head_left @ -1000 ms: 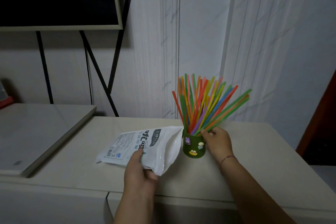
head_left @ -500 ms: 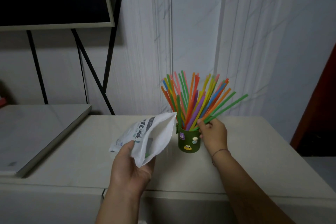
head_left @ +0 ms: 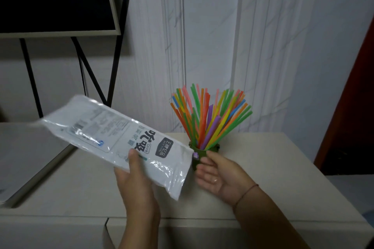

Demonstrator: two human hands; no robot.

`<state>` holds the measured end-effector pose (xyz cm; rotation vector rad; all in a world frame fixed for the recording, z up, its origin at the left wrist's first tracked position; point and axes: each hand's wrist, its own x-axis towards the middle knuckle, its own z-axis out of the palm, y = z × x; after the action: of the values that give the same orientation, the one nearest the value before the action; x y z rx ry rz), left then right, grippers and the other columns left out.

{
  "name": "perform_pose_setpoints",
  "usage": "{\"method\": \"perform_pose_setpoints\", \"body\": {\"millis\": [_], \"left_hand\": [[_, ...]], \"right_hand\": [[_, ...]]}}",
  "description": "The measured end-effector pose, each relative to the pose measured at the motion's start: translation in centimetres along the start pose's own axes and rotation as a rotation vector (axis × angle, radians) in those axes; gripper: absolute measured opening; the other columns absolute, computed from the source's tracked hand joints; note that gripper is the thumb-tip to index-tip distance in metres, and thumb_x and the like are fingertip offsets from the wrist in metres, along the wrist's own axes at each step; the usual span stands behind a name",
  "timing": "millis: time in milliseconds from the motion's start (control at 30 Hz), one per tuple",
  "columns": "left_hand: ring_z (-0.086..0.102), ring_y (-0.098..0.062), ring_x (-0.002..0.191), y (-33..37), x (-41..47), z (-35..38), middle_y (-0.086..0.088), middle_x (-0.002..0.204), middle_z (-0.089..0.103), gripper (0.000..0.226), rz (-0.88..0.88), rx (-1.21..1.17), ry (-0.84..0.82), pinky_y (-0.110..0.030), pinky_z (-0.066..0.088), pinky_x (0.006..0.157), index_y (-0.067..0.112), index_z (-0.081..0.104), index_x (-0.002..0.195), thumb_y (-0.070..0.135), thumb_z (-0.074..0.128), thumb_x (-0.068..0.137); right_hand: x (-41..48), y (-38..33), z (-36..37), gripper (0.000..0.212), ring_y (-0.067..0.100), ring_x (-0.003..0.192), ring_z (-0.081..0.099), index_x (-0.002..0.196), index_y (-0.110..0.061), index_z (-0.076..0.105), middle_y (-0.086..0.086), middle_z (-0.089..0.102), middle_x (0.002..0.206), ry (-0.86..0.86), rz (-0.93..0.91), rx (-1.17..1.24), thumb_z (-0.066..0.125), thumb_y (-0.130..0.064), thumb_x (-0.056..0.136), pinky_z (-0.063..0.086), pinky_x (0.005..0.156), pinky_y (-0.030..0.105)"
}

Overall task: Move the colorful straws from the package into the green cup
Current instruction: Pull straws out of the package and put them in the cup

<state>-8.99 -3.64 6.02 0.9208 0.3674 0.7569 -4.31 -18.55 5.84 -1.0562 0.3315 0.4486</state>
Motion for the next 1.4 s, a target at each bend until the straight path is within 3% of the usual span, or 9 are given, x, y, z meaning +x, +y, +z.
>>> {"method": "perform_pose_setpoints", "body": {"millis": [167,233,367,600,767,900,1033,1300,1400], "left_hand": [[0.060,0.018,0.096,-0.1,-1.4,0.9,0.040,0.103,0.064,0.029,0.315,0.149,-0.009,-0.004,0.046,0.075,0.042,0.051,0.119,0.045,0.053,0.091],[0.057,0.022,0.095,-0.1,-1.7,1.1,0.046,0.101,0.060,0.026,0.360,0.194,-0.013,-0.002,0.044,0.073,0.050,0.047,0.114,0.048,0.051,0.089],[0.055,0.025,0.096,0.1,-2.3,1.1,0.049,0.102,0.057,0.022,0.456,0.286,-0.034,0.004,0.039,0.072,0.056,0.045,0.110,0.045,0.050,0.092],[0.047,0.035,0.089,0.0,-2.8,1.0,0.059,0.096,0.048,0.031,0.546,0.408,-0.136,0.009,0.034,0.066,0.038,0.039,0.122,0.051,0.033,0.095],[0.044,0.036,0.091,-0.7,-2.3,0.6,0.045,0.104,0.048,0.062,0.471,0.435,-0.178,0.009,0.032,0.068,0.028,0.040,0.142,0.061,0.024,0.092],[0.054,0.021,0.093,-1.0,-1.9,0.5,0.027,0.102,0.059,0.056,0.389,0.506,-0.219,0.006,0.037,0.063,0.022,0.054,0.129,0.061,0.037,0.092],[0.059,0.022,0.089,-1.2,-1.3,0.3,0.029,0.101,0.064,0.035,0.291,0.535,-0.297,0.004,0.043,0.064,0.031,0.061,0.117,0.039,0.068,0.083],[0.060,0.013,0.078,-1.4,-0.6,-0.2,0.025,0.081,0.064,0.018,0.289,0.618,-0.226,-0.007,0.042,0.060,0.025,0.070,0.098,0.027,0.074,0.081],[0.064,0.013,0.076,-1.3,-0.6,-0.2,0.023,0.084,0.067,0.021,0.277,0.566,-0.198,-0.002,0.043,0.057,0.026,0.070,0.099,0.029,0.076,0.079]], "right_hand": [[-1.1,2.5,3.2,0.037,0.031,0.087,0.068,0.107,-0.006,0.070,0.015,0.074,0.096,-0.250,0.271,0.180,0.057,-0.035,0.087,0.056,0.077,0.041],[-1.2,2.8,3.7,0.036,0.030,0.094,0.066,0.107,-0.009,0.072,0.013,0.074,0.102,-0.281,0.263,0.182,0.054,-0.034,0.089,0.048,0.093,0.042],[-1.4,2.7,3.9,0.035,0.029,0.083,0.072,0.106,-0.008,0.072,0.014,0.074,0.101,-0.329,0.274,0.178,0.047,-0.029,0.093,0.055,0.080,0.037],[-0.9,2.8,3.4,0.040,0.027,0.120,0.055,0.122,-0.013,0.063,0.010,0.064,0.125,-0.311,0.275,0.173,0.040,-0.031,0.096,0.041,0.105,0.039],[-0.5,2.4,2.9,0.037,0.030,0.120,0.055,0.120,-0.010,0.064,0.013,0.065,0.124,-0.254,0.278,0.208,0.047,-0.029,0.093,0.045,0.097,0.038],[-0.1,2.1,2.4,0.033,0.031,0.103,0.063,0.110,-0.006,0.068,0.016,0.071,0.108,-0.227,0.281,0.237,0.050,-0.027,0.092,0.055,0.076,0.037],[0.2,1.9,2.0,0.035,0.030,0.077,0.072,0.105,-0.008,0.071,0.014,0.075,0.093,-0.245,0.275,0.250,0.044,-0.027,0.094,0.059,0.058,0.036],[0.7,2.0,1.9,0.025,0.032,0.084,0.063,0.093,-0.001,0.067,0.020,0.074,0.071,-0.147,0.294,0.274,0.053,-0.021,0.091,0.052,0.060,0.039],[0.8,2.0,2.1,0.024,0.031,0.086,0.062,0.094,-0.003,0.067,0.017,0.072,0.085,-0.141,0.292,0.244,0.053,-0.022,0.090,0.048,0.063,0.039]]}}
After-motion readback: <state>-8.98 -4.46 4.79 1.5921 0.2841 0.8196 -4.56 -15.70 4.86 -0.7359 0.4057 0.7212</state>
